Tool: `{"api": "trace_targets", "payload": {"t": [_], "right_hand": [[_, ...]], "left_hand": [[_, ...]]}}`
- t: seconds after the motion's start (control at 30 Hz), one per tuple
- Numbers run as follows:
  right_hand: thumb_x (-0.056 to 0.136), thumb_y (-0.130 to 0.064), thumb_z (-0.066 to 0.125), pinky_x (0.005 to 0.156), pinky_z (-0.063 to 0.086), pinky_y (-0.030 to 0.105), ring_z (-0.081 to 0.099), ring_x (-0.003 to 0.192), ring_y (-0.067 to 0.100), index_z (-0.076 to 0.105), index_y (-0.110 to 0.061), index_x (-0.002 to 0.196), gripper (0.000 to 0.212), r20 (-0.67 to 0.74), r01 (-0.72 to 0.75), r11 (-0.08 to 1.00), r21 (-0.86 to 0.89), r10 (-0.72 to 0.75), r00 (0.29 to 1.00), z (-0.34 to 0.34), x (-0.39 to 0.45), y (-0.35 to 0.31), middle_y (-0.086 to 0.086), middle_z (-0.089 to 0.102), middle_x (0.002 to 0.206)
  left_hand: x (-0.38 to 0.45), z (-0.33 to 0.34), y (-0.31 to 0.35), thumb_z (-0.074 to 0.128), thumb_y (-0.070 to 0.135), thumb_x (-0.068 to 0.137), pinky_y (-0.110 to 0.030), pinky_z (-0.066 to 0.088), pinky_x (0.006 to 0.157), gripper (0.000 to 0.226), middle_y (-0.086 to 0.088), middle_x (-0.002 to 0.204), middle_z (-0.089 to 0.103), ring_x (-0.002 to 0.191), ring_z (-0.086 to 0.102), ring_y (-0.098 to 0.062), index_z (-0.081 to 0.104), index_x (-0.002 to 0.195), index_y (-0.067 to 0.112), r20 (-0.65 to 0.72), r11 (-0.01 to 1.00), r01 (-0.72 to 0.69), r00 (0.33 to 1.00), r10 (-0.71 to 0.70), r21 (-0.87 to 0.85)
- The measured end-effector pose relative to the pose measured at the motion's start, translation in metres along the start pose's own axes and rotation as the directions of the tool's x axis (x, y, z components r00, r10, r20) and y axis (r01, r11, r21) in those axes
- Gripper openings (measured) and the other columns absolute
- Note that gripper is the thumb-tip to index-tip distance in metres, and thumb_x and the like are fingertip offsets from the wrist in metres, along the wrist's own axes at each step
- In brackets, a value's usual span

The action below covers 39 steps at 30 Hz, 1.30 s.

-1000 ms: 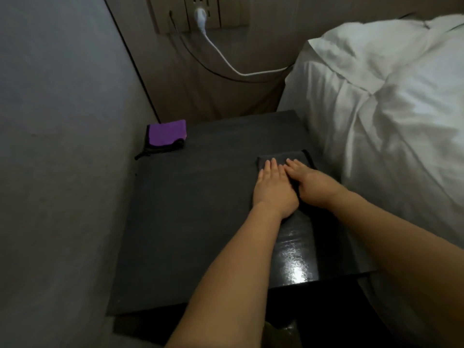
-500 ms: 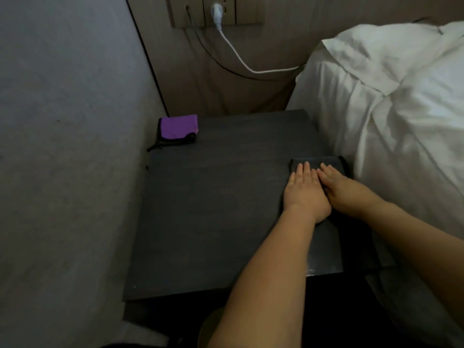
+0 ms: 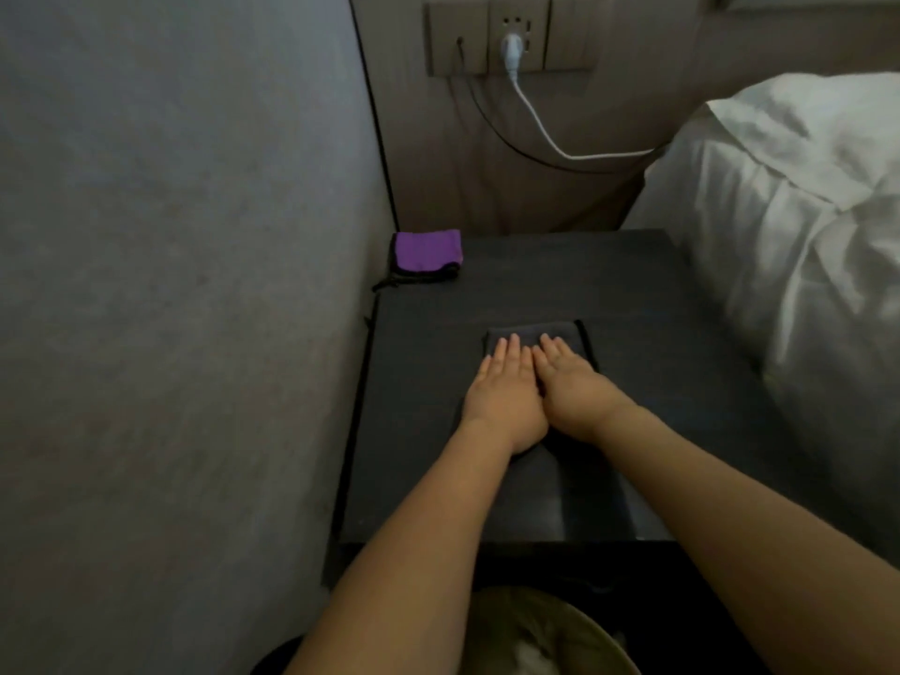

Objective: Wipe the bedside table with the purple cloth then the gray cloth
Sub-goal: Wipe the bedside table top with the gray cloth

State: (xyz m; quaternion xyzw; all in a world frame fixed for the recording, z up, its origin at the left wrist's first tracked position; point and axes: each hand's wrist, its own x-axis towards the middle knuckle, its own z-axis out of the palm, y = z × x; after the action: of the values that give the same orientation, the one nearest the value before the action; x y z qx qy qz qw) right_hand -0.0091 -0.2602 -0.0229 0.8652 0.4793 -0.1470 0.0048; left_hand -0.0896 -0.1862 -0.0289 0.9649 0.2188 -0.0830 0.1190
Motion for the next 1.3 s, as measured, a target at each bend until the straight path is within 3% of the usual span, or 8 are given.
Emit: {"api": "trace_targets", "payload": {"t": [0.27, 0.67, 0.93, 1.3], "right_hand": [[0.099, -0.023, 0.026, 0.121, 0.006, 0.036, -0.002, 0.149, 0.026, 0.003, -0.004, 0.15, 0.059, 0.029, 0.183, 0.983, 0.012, -0.183, 0.983, 0.008, 0.033, -0.105, 0.014, -0.004, 0.16], [0.1, -0.026, 0.028, 0.12, 0.006, 0.034, -0.001, 0.149, 0.024, 0.004, -0.007, 0.15, 0.059, 0.041, 0.308, 0.95, 0.043, -0.31, 0.95, 0.015, 0.009, -0.124, 0.011, -0.003, 0.16], [0.099, -0.027, 0.031, 0.122, 0.006, 0.032, -0.001, 0.149, 0.019, 0.004, -0.011, 0.151, 0.06, 0.032, 0.324, 0.945, 0.049, -0.326, 0.945, 0.016, -0.002, -0.075, 0.007, -0.002, 0.161], [0.1, -0.025, 0.031, 0.12, 0.003, 0.029, -0.001, 0.149, 0.019, 0.005, -0.01, 0.151, 0.059, -0.002, 0.082, 0.995, 0.057, -0.082, 0.997, 0.003, -0.035, 0.067, 0.008, 0.0, 0.161]], "left_hand": [[-0.05, -0.008, -0.095, 0.036, 0.027, 0.094, -0.035, 0.002, 0.121, 0.072, -0.015, 0.161, -0.006, 0.149, -0.006, -0.025, -0.001, 0.152, 0.003, -0.019, 0.98, 0.198, 0.98, -0.198, 0.011], [-0.089, 0.002, -0.098, 0.029, 0.023, 0.098, -0.036, 0.002, 0.123, 0.065, -0.017, 0.16, -0.006, 0.149, -0.006, -0.027, -0.001, 0.152, 0.002, -0.032, 0.959, 0.284, 0.958, -0.284, 0.0], [-0.077, 0.004, -0.053, 0.026, 0.025, 0.1, -0.036, 0.0, 0.122, 0.062, -0.016, 0.161, -0.006, 0.149, -0.006, -0.026, 0.0, 0.152, 0.002, -0.049, 0.956, 0.289, 0.955, -0.291, -0.043], [0.001, 0.016, 0.066, 0.023, 0.028, 0.1, -0.036, 0.0, 0.122, 0.062, -0.016, 0.161, -0.005, 0.149, -0.005, -0.025, 0.001, 0.152, 0.002, -0.033, 1.0, 0.021, 0.999, -0.021, -0.001]]}}
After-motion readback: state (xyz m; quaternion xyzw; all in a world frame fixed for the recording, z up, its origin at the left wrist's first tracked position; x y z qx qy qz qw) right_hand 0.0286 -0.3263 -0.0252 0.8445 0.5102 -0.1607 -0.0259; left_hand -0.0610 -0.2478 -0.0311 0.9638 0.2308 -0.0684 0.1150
